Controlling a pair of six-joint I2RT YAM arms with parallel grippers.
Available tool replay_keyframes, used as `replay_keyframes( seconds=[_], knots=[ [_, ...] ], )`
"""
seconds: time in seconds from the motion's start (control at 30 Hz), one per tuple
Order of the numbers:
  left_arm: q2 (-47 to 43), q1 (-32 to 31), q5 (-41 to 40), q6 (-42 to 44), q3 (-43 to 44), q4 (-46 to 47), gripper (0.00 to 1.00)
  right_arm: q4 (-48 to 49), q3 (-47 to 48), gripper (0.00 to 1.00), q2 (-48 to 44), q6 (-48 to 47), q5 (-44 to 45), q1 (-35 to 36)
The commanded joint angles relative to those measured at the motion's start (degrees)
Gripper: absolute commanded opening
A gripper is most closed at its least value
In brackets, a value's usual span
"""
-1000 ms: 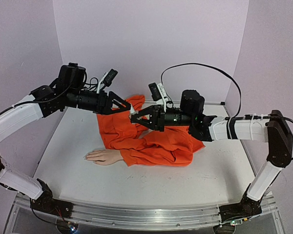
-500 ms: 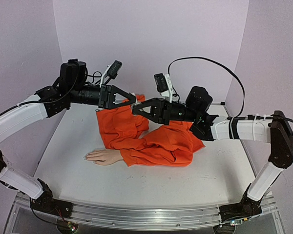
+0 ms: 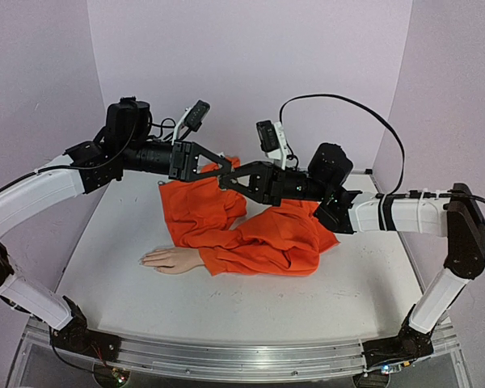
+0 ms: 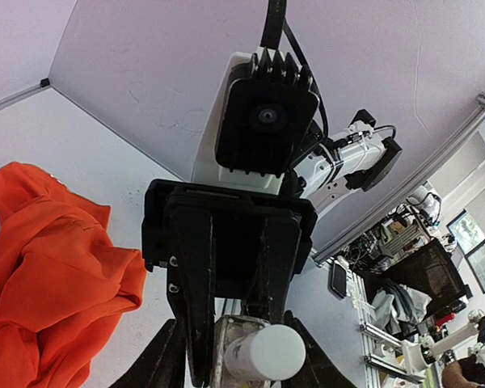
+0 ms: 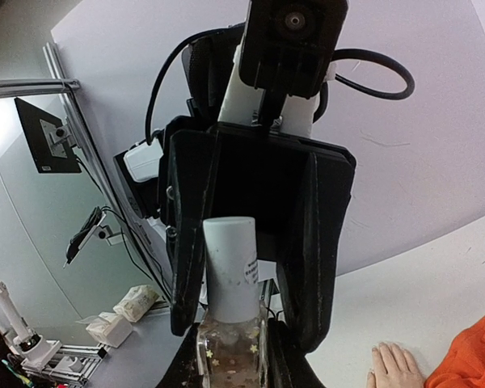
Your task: Paint the nails
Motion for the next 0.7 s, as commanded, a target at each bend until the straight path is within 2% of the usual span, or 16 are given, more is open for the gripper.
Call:
replay_keyframes(
  seconds=[0.0,0.1,0.2,0.43,0.67],
  knots=[
    [-1.8,-0.2,-0.9,0.0,2.8,2.7,0.47,5.4,0.6,0.00,-0.3,-0.3,-1.3,0.4],
    [-2.7,-0.2,-1.3,0.2,2.3,3.0,0.59,5.5,0.5,0.00,-0.1,-0.4,-1.2,0.3],
    [-4.1,-0.2,-2.7,0.5,1.2,3.1,0.60,5.4,0.5,0.00,-0.1,-0.4,-0.9,0.4],
    [-3.3,-0.3,-2.3,-0.2,1.5,3.2,0.33,5.4,1.0,0.00,0.6,-0.4,-1.0,0.4],
    [-1.8,-0.8,-1.3,-0.4,2.0,3.2,0.34,5.5,1.1,0.00,0.4,-0.3,-0.3,0.4]
  ],
)
